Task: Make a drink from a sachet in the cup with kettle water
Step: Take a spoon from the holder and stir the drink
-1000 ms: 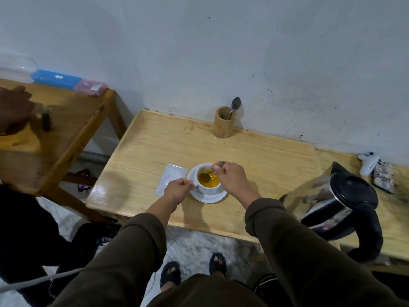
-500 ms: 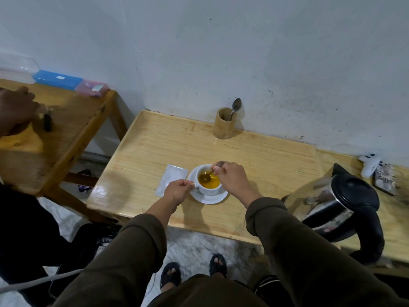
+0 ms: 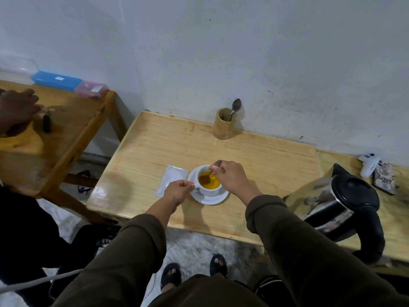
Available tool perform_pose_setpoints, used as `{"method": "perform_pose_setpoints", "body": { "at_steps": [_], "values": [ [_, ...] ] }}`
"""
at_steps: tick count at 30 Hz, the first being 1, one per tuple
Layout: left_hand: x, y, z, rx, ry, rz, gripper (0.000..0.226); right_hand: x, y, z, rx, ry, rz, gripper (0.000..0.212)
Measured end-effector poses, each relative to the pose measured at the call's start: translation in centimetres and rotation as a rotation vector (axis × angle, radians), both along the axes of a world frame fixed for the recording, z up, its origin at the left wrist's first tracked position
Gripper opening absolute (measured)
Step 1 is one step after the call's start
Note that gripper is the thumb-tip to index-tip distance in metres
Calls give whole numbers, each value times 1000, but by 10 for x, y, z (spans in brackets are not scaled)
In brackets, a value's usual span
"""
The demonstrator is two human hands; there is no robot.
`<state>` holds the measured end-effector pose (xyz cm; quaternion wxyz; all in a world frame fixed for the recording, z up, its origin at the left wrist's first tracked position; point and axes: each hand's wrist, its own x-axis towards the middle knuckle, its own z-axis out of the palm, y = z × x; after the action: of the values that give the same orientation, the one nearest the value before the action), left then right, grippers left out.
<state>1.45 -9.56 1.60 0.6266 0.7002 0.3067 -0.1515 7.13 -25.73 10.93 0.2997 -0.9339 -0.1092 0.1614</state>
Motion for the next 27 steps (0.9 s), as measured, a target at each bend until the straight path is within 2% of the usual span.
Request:
{"method": "perform_pose_setpoints", "body": {
  "at_steps": [9, 16, 24, 27],
  "values": [
    [1, 0, 1, 15, -4, -4, 13, 3, -4, 1, -77, -112, -18, 30],
    [2, 0, 4, 4, -2, -12, 11, -1, -1, 1, -14, -15, 34, 30],
    [2, 0, 5, 6, -7, -12, 10, 1, -3, 5, -76, -111, -15, 31],
    [1, 0, 5, 12, -8, -15, 13, -2, -2, 2, -30, -73, -13, 29]
  ]
}}
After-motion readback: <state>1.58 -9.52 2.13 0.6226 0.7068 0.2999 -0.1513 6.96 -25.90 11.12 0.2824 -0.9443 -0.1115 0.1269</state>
